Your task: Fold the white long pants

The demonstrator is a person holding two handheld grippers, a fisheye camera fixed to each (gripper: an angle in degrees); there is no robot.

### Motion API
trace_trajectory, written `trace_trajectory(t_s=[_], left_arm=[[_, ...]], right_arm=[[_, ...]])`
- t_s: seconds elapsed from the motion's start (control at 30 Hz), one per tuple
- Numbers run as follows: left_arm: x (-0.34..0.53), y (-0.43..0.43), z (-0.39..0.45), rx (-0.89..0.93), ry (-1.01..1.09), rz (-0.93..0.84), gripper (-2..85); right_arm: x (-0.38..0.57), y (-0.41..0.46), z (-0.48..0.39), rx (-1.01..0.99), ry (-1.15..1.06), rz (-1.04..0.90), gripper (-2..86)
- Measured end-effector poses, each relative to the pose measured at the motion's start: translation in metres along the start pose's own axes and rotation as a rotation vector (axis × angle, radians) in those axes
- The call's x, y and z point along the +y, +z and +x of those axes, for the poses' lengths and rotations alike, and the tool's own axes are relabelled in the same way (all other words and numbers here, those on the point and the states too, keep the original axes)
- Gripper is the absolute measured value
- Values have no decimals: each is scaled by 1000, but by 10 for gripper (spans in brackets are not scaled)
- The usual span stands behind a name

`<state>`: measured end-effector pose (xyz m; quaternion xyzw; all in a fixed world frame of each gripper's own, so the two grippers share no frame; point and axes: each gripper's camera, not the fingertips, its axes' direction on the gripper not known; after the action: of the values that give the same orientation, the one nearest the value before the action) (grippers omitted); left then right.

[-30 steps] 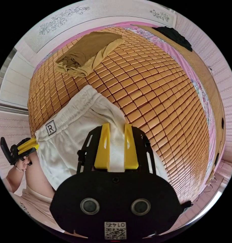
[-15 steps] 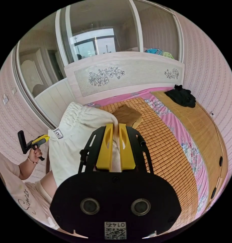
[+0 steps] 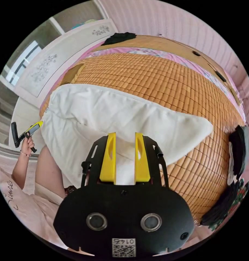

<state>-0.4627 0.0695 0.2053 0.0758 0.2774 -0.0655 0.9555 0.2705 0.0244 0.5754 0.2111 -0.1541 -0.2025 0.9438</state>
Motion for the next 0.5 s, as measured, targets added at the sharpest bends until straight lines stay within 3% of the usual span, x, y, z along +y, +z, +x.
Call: trace_trajectory(t_s=[0.07,0.17,0.33,0.4,0.5], left_arm=[[-23,28,43,32,123,-25,58],[-64,76,102,105,286,-83,69],[-111,151,158,-16,443,-225,72],[-119,175,160,-10,446,-281,71],[-128,181,156,38,423,-317,69]], right_arm=[[48,-17,88,-82,234,82,154],[79,-20,146,-147,400,156,171],[75,10,170,-262,444,222,153],[70,30,177,-367,448,164,50],[66,4,180,-441,426,213,28]])
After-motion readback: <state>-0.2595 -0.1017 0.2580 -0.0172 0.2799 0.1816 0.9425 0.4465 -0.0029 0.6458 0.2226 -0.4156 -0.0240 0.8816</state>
